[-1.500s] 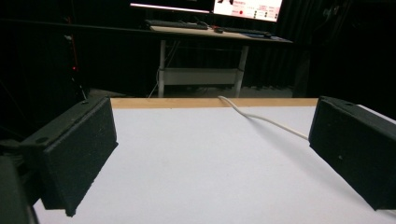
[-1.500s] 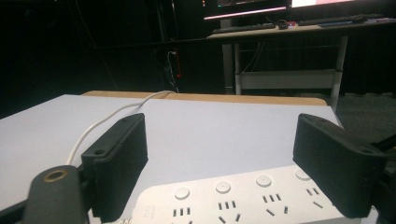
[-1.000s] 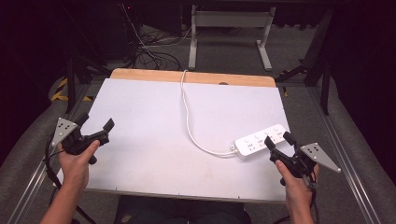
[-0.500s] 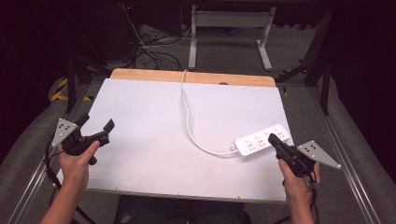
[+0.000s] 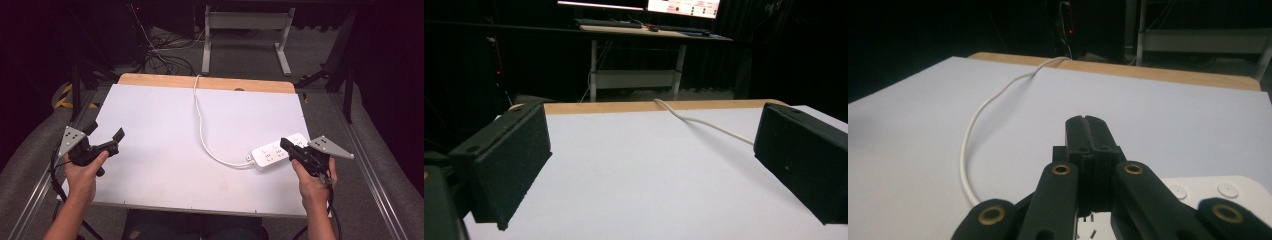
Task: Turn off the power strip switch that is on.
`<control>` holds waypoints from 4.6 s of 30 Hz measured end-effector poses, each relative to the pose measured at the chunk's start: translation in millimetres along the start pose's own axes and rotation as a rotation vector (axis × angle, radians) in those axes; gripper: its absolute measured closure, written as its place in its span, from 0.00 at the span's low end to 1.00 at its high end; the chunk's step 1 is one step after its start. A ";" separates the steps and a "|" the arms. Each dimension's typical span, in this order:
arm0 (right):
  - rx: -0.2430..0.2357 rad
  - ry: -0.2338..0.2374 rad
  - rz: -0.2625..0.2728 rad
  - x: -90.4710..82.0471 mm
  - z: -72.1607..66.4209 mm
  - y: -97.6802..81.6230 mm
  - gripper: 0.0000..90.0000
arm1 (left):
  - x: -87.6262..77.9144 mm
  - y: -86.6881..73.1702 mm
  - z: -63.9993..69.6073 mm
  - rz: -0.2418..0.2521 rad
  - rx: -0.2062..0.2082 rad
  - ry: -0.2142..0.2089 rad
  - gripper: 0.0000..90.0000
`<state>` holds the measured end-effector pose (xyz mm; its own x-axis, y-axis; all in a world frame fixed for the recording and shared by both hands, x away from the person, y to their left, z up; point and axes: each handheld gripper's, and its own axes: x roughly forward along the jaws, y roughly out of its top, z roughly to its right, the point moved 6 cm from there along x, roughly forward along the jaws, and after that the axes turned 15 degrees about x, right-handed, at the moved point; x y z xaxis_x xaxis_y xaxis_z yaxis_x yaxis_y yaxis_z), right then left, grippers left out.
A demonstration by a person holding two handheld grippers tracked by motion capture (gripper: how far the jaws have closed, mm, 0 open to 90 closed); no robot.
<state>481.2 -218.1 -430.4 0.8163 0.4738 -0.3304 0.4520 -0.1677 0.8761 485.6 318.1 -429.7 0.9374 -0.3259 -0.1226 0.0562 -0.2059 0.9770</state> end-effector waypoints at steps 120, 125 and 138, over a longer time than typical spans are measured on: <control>-0.108 -0.155 -0.267 71.7 6.3 -30.8 1.00 | -0.4 -3.9 4.0 -0.021 0.016 -0.006 0.03; -0.078 -0.112 -0.205 62.3 4.2 -21.5 1.00 | -0.7 -3.7 3.0 -0.020 0.015 -0.003 0.03; 0.008 0.089 0.239 1.1 2.8 5.9 1.00 | -1.3 -3.4 3.0 -0.018 0.007 -0.008 0.03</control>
<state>485.8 -221.0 -426.6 0.8656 0.4940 -0.0820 0.2531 -0.2904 0.9228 483.2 316.4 -433.4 0.9336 -0.3292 -0.1413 0.0705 -0.2178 0.9734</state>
